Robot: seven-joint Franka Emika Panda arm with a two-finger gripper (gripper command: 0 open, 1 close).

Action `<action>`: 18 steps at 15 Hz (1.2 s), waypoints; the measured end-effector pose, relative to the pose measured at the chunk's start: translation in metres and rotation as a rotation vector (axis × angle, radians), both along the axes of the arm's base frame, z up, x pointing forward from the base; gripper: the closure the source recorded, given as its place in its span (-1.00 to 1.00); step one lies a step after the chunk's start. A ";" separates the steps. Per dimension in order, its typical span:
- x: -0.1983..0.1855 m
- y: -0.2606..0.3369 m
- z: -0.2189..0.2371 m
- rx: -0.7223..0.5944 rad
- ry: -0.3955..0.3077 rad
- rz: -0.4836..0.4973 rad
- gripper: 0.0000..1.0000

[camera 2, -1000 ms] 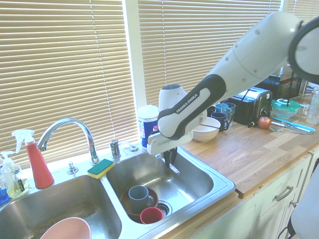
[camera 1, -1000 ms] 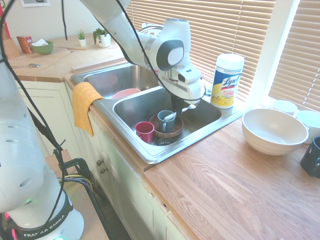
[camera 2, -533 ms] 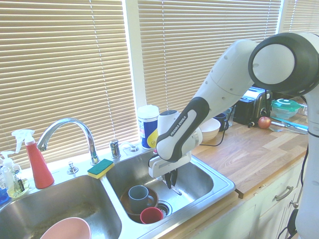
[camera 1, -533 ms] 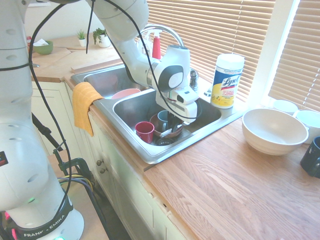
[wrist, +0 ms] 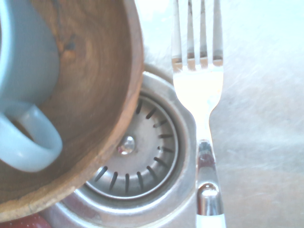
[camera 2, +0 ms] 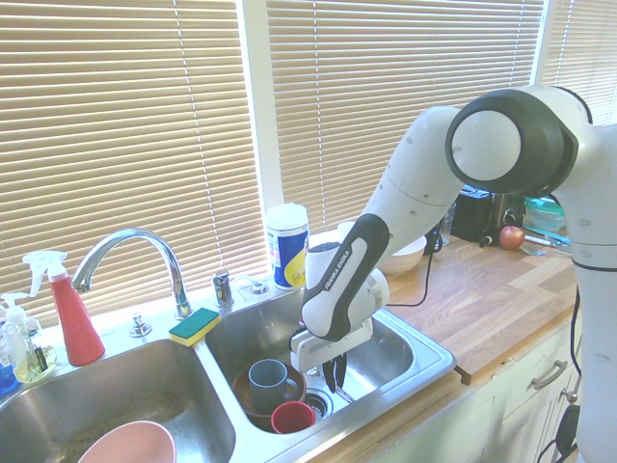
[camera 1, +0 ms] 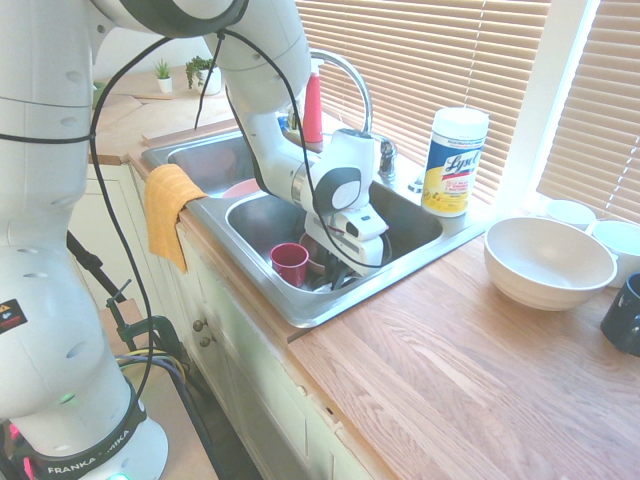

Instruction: Put the fork into the sink

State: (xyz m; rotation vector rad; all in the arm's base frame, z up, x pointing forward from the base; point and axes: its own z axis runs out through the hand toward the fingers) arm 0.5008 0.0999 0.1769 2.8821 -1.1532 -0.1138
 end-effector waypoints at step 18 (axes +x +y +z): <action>0.016 -0.016 -0.008 -0.051 -0.001 -0.007 -1.00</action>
